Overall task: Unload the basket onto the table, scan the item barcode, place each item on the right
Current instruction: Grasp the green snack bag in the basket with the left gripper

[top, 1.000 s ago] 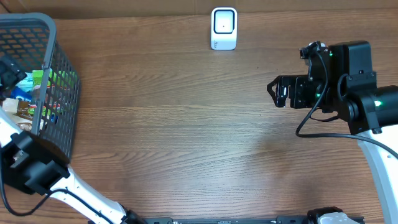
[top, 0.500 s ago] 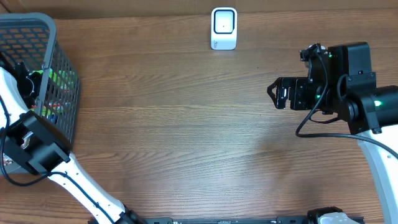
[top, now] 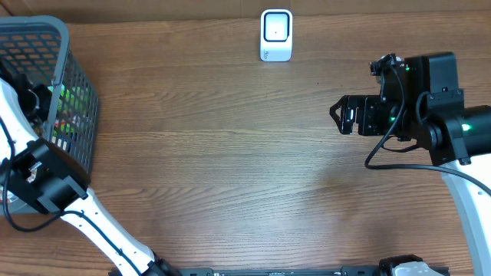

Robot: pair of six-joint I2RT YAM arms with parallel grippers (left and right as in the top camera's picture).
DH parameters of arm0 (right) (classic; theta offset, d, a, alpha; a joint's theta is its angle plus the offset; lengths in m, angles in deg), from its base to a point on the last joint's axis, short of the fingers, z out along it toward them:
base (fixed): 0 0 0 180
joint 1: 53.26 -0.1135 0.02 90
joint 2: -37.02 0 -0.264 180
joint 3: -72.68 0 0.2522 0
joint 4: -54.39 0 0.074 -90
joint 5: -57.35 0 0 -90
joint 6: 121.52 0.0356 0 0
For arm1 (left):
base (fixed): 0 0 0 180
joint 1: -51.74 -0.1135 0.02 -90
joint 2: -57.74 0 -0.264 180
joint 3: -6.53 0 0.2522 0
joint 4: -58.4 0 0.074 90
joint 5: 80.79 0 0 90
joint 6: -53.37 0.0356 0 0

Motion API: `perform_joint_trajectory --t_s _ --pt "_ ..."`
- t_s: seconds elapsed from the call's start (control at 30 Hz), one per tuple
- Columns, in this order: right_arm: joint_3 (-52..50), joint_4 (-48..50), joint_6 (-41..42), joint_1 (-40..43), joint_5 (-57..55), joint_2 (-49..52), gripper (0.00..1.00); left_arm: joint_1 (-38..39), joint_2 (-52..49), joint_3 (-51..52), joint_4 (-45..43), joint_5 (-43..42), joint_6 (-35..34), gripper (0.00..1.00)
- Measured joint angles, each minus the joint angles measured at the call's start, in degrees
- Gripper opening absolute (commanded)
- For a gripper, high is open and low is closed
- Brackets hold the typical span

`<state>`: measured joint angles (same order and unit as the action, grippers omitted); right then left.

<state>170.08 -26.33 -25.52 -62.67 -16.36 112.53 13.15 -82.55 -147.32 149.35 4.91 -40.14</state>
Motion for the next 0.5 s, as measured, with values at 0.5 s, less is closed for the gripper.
perform_joint_trajectory --t_s 0.5 --pt "0.0 0.6 0.0 0.0 0.0 0.0 0.96 5.1 31.2 -14.2 10.8 0.1 -7.6 0.04"
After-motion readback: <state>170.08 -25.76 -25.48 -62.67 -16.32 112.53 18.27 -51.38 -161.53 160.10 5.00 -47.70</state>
